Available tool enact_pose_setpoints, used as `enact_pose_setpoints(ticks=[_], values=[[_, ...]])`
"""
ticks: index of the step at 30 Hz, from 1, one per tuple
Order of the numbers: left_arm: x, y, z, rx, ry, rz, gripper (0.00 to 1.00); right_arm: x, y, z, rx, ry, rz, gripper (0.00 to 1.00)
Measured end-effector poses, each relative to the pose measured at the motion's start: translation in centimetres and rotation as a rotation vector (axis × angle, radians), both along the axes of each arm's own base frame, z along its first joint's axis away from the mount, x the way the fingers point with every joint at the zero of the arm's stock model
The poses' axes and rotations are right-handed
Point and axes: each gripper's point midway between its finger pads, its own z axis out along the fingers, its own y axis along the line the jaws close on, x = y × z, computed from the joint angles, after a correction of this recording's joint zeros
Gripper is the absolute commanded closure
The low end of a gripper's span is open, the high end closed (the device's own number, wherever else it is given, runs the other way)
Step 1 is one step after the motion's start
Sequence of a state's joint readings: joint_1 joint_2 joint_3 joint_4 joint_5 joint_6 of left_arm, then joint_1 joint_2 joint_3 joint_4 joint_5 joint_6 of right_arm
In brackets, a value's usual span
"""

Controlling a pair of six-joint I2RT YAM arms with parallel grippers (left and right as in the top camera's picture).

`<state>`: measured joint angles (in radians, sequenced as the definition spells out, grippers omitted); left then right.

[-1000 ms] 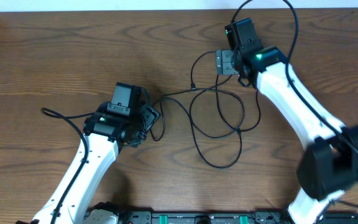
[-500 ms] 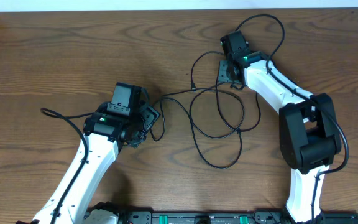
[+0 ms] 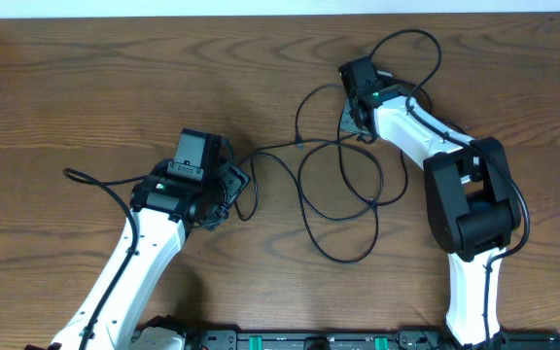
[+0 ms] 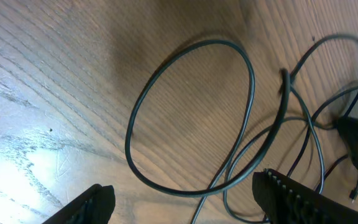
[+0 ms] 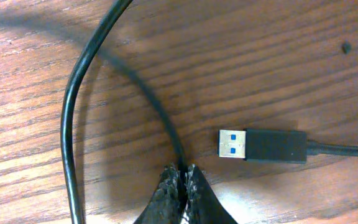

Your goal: Untangle cables

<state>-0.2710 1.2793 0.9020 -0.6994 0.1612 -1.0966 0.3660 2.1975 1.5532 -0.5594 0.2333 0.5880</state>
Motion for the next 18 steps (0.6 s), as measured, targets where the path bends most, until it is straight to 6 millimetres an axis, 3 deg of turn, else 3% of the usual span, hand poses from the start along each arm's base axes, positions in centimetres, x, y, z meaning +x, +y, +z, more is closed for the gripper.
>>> enact_pose_setpoints(ticks=[4,6,14,18], values=[[0.0,0.1,0.0,0.003,0.0,0.001,0.25,-2.4,-1.9,0.6,-0.077,0.079,-0.037,0.99],[0.0,0.1,0.0,0.003,-0.001,0.001,0.24,-3.5,-3.0,2.2,-0.118,0.091,-0.067,0.99],[0.0,0.1,0.0,0.003,0.0,0.001,0.24,-8.9,-7.5,17.1,-0.229,-0.1,-0.259,0.99],[-0.1,0.1,-0.1,0.004,0.004,0.001,0.24,-8.5,-7.7,20.8,-0.232,-0.246,-0.299,0.99]])
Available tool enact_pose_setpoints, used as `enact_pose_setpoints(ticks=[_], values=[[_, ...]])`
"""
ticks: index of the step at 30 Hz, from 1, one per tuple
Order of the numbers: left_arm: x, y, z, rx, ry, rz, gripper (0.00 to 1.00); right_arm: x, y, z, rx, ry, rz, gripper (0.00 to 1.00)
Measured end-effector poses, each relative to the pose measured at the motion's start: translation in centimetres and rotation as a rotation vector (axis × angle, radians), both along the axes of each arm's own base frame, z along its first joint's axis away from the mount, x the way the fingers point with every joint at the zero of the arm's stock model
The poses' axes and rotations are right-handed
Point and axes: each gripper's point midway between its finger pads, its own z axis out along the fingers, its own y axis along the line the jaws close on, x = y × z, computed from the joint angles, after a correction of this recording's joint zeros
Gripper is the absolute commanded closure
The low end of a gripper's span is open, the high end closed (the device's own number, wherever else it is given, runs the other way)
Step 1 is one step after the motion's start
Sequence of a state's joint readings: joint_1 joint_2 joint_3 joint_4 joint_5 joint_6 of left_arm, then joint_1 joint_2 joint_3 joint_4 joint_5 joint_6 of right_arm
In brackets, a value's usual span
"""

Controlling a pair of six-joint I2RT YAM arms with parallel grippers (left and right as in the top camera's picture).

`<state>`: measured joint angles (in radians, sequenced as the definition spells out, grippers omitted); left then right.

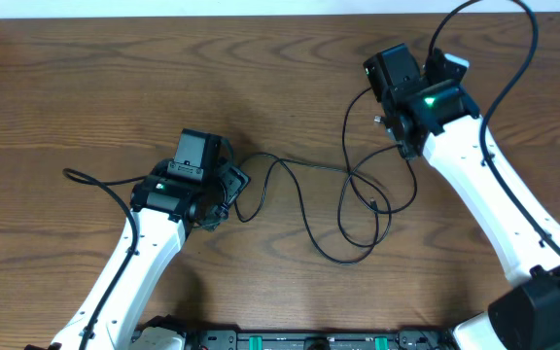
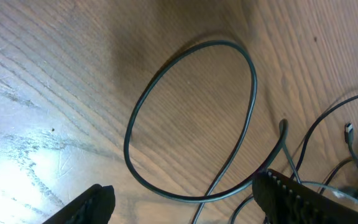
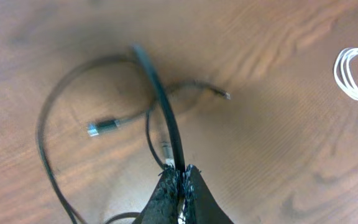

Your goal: Untangle cables

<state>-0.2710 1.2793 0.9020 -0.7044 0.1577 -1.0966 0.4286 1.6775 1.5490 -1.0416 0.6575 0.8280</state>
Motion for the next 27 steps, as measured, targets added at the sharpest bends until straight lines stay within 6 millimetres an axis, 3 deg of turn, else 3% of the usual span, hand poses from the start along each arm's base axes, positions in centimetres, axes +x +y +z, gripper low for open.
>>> enact_pose_setpoints(ticks=[2,5,7,9,10,11,13,15,16,19,20,23,27], values=[[-0.1,0.0,0.0,0.001,0.004,0.0,0.24,1.7,1.4,1.7,0.022,-0.101,0.049,0.99],[-0.1,0.0,-0.1,0.001,0.005,0.0,0.25,4.1,6.1,5.5,0.084,-0.248,0.265,0.99],[-0.1,0.0,-0.1,0.002,0.005,0.0,0.24,3.8,10.7,8.4,0.127,-0.317,0.485,0.99],[-0.1,0.2,-0.1,0.012,0.004,0.004,0.25,2.7,13.8,9.9,0.165,-0.346,0.615,0.99],[-0.1,0.6,-0.2,0.029,0.004,0.012,0.24,1.3,15.9,10.1,0.198,-0.332,0.699,0.99],[-0.2,0.9,-0.2,0.041,0.008,0.021,0.24,0.5,16.9,9.6,0.22,-0.298,0.738,0.99],[-0.2,1.9,-0.4,0.064,0.018,0.05,0.24,-1.0,18.6,7.6,0.263,-0.204,0.813,0.99],[-0.2,3.4,-0.5,0.082,0.028,0.096,0.24,-2.0,19.8,5.0,0.278,-0.103,0.856,0.9],[-0.2,4.0,-0.6,0.087,0.035,0.116,0.24,-2.4,20.0,3.5,0.269,-0.049,0.856,0.78],[-0.7,5.7,-0.8,0.1,0.068,0.17,0.24,-3.3,18.8,-1.7,0.223,0.128,0.752,0.66],[-1.0,6.0,-1.0,0.103,0.085,0.179,0.24,-3.2,18.0,-3.1,0.212,0.164,0.696,0.57],[-1.9,6.2,-1.2,0.11,0.122,0.182,0.23,-1.5,15.7,-5.0,0.219,0.191,0.578,0.37],[-2.1,6.2,-1.3,0.112,0.131,0.181,0.23,2.7,11.0,-6.7,0.281,0.156,0.401,0.34]])
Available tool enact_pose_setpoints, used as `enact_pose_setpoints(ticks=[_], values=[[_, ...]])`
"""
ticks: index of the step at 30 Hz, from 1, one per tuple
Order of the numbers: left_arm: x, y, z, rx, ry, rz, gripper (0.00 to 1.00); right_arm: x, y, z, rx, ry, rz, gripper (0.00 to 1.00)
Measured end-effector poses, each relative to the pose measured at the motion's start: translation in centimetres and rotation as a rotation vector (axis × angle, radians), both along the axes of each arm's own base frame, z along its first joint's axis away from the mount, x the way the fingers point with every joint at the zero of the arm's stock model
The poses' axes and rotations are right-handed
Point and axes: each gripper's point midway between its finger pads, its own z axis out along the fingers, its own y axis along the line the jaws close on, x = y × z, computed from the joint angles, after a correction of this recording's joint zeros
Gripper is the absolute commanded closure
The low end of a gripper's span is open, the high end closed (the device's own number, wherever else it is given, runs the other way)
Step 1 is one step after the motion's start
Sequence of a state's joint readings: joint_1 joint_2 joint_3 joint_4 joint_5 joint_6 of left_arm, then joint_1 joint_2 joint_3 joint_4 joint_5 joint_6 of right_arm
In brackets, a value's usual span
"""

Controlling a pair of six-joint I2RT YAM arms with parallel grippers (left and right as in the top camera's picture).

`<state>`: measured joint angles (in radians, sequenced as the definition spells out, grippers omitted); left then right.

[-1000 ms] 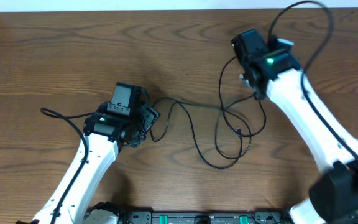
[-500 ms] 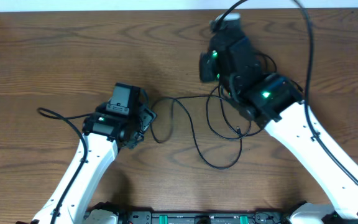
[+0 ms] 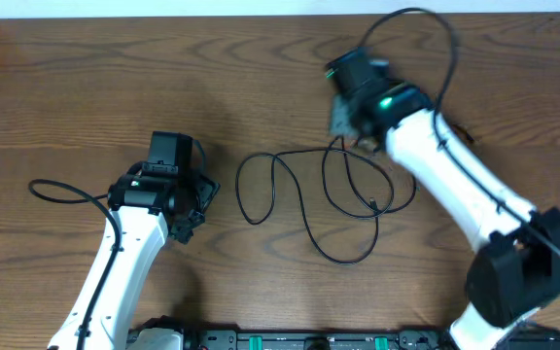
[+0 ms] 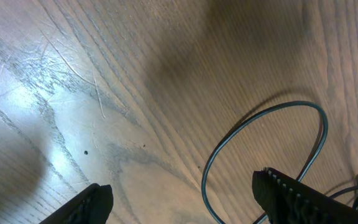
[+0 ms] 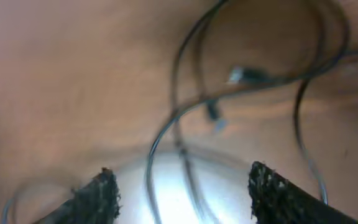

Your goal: Untangle cables

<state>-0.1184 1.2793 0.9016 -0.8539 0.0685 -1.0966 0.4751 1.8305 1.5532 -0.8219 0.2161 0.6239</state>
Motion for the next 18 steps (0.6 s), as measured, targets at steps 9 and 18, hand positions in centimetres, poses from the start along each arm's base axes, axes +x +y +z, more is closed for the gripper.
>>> enact_pose_setpoints(ticks=[9,18], values=[[0.1,0.0,0.0,-0.001,-0.005,0.0,0.23,2.2,-3.4,-9.5,-0.065,0.171,-0.038,0.34],[0.1,0.0,0.0,-0.001,-0.005,0.0,0.23,3.2,-2.7,-13.0,-0.029,0.179,-0.096,0.44]])
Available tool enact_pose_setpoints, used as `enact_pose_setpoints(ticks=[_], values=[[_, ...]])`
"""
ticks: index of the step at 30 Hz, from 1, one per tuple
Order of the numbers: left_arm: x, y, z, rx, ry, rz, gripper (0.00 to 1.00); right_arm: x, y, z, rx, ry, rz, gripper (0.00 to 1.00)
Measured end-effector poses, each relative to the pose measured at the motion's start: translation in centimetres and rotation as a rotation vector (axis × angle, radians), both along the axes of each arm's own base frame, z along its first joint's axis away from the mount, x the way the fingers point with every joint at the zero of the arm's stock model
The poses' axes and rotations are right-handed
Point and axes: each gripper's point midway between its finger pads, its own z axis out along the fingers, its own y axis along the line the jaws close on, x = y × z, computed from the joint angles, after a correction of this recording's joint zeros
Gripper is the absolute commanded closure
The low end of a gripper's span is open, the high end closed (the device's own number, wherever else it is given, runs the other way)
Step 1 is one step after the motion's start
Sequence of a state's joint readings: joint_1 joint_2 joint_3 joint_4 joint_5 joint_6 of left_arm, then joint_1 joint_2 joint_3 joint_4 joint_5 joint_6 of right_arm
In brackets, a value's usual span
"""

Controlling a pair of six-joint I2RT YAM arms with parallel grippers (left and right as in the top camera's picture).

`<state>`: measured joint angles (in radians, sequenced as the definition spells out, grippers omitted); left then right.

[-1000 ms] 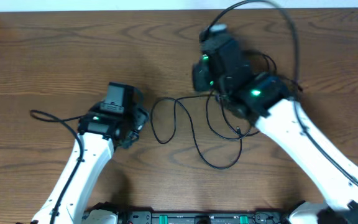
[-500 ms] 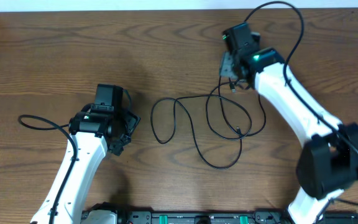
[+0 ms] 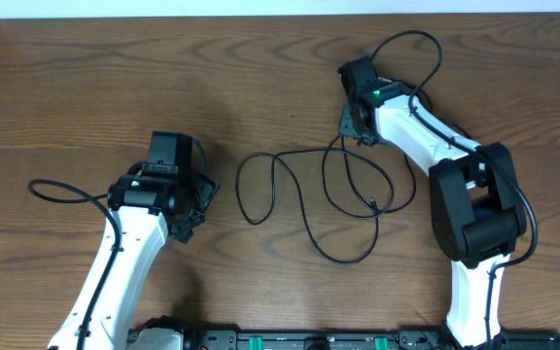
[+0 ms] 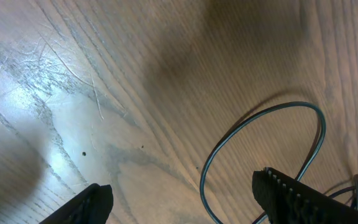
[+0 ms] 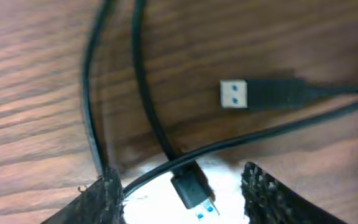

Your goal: Untangle cables

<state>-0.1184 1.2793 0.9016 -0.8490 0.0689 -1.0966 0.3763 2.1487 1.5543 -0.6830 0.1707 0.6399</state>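
Note:
Black cables (image 3: pixel 309 199) lie in overlapping loops at the table's middle. In the right wrist view a USB plug (image 5: pixel 194 190) with blue inserts lies between my open fingers, with a cable strand (image 5: pixel 260 134) across its lead. A second USB plug (image 5: pixel 235 94) lies just beyond. My right gripper (image 3: pixel 353 119) is low over the tangle's upper right end, open (image 5: pixel 182 202). My left gripper (image 3: pixel 191 202) stands open to the left of the cables. Its view shows only the end of one loop (image 4: pixel 260 143) ahead of the empty jaws (image 4: pixel 185 205).
A white coiled cable lies at the right edge of the table. The arms' own black leads arc at the far left (image 3: pixel 52 185) and behind the right arm (image 3: pixel 416 44). Bare wood surrounds the tangle.
My right gripper, open and held well above the cables before, is now down close to the table with a USB plug between its fingers. The left arm and the cables have not moved.
My right gripper was shut on a cable at the table beside a USB plug, with the left gripper open over a loop. Then it held that cable raised to the right. Later it was open, the cable lay back down, and the left arm stood farther left.

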Motion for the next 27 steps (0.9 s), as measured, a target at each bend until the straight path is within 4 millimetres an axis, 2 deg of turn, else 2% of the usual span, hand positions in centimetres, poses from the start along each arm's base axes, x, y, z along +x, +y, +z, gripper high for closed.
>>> enact_pose_setpoints(ticks=[7,9,10,11,12,19,22,24,25,27], values=[[0.0,0.0,0.0,0.0,0.0,0.0,0.23,-0.5,-0.6,-1.3,-0.003,0.034,-0.069,0.53],[0.0,0.0,0.0,0.0,0.0,0.0,0.23,-0.4,-0.6,-1.3,-0.003,0.028,-0.085,0.6],[0.0,0.0,0.0,0.0,0.0,0.0,0.23,-0.2,-0.7,-1.4,-0.005,0.023,-0.092,0.69],[0.0,0.0,0.0,0.0,0.0,0.0,0.23,-0.1,-0.7,-1.4,-0.007,0.019,-0.098,0.87],[0.0,0.0,0.0,0.0,0.0,0.0,0.23,0.1,-0.7,-1.4,-0.005,0.013,-0.109,0.99],[0.0,0.0,0.0,0.0,0.0,0.0,0.23,0.7,-0.4,-1.2,-0.004,0.0,-0.09,0.99],[0.0,0.0,0.0,0.0,0.0,0.0,0.23,0.2,0.0,-0.7,-0.006,0.005,-0.044,0.99],[0.0,0.0,0.0,0.0,0.0,0.0,0.23,-0.6,1.0,0.5,0.005,0.001,0.007,0.99],[0.0,0.0,0.0,0.001,0.0,0.0,0.23,-0.8,1.9,1.7,0.02,-0.021,0.046,0.99],[0.0,0.4,0.0,0.023,-0.003,0.006,0.23,-1.4,5.5,7.7,0.085,-0.133,0.162,0.99]])
